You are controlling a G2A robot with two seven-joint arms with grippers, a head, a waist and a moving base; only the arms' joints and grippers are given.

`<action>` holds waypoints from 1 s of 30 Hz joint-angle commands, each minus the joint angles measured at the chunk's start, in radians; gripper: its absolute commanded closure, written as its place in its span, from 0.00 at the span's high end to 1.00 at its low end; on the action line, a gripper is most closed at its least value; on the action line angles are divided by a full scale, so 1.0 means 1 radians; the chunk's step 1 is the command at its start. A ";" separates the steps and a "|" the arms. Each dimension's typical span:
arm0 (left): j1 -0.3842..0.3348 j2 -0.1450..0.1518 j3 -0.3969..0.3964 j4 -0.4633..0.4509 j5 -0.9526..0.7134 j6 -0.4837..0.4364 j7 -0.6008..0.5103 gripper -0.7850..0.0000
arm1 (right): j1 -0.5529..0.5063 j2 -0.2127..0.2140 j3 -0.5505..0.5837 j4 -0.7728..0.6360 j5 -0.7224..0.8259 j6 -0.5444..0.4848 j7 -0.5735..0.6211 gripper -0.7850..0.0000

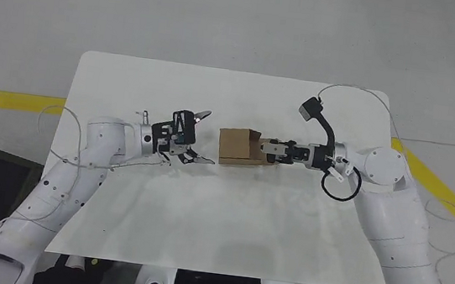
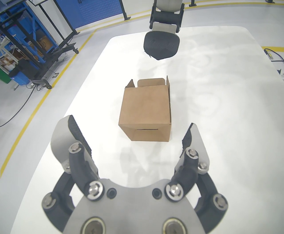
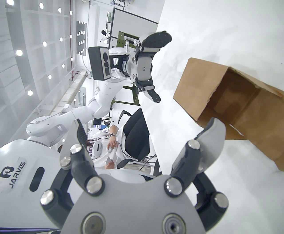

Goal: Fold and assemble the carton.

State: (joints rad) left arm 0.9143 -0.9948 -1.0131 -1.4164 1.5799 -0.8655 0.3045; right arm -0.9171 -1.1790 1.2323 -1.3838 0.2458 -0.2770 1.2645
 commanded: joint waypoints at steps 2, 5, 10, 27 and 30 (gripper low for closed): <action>-0.007 -0.003 0.014 0.003 0.008 -0.014 -0.021 1.00 | 0.000 0.000 0.000 0.001 0.002 0.000 0.000 1.00; -0.018 -0.009 0.035 0.007 0.009 -0.019 -0.070 1.00 | 0.000 0.000 0.000 0.001 0.002 0.000 0.000 1.00; -0.037 -0.028 0.068 0.019 -0.059 -0.002 -0.151 1.00 | -0.015 0.005 0.001 -0.026 -0.018 0.026 -0.005 1.00; -0.094 -0.074 0.144 0.103 -0.150 0.030 -0.234 1.00 | -0.040 -0.003 -0.070 0.130 0.083 -0.046 -0.031 1.00; -0.099 -0.078 0.151 0.112 -0.141 0.030 -0.224 1.00 | 0.005 -0.014 -0.105 0.196 0.122 -0.094 -0.013 1.00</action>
State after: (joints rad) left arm 0.8162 -1.0717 -0.8637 -1.3070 1.4360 -0.8345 0.0771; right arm -0.9248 -1.1906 1.1362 -1.2070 0.3575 -0.3593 1.2459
